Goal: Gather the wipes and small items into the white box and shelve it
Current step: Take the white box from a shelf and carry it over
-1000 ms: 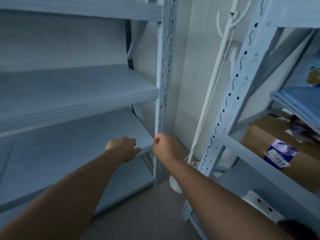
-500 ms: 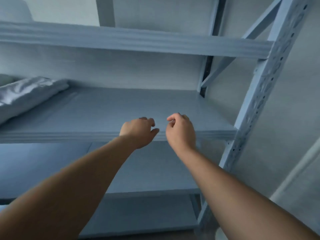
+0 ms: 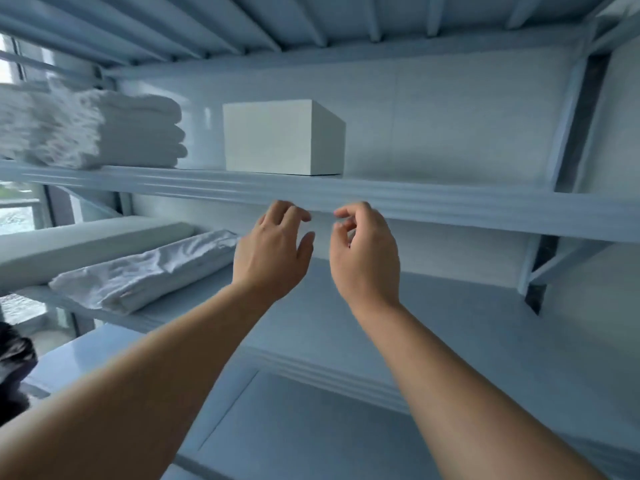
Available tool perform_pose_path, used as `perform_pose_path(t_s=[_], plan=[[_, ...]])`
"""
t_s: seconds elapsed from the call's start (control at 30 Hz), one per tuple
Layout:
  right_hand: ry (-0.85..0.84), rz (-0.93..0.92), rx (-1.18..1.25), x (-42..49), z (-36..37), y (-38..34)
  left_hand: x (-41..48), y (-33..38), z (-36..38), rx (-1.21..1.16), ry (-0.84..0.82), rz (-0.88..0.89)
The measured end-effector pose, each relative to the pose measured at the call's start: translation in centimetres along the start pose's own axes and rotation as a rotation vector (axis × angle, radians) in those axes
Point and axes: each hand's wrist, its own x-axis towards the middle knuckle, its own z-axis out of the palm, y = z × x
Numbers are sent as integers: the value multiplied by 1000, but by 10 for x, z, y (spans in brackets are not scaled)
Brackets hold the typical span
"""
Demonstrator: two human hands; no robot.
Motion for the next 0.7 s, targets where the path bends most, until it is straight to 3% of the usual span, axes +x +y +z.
perform_pose_path(t_s=[0.17, 0.33, 0.5, 0.7], plan=[[27, -164, -5, 40, 20, -19, 44, -26, -12, 25, 122, -75], [2, -188, 55, 83, 55, -30, 87, -67, -11, 39, 192, -105], [46, -172, -29, 118, 103, -44, 131, -116, -3, 13, 219, -124], [43, 38, -177, 172, 161, -61, 192, -177, 9, -62, 178, -162]])
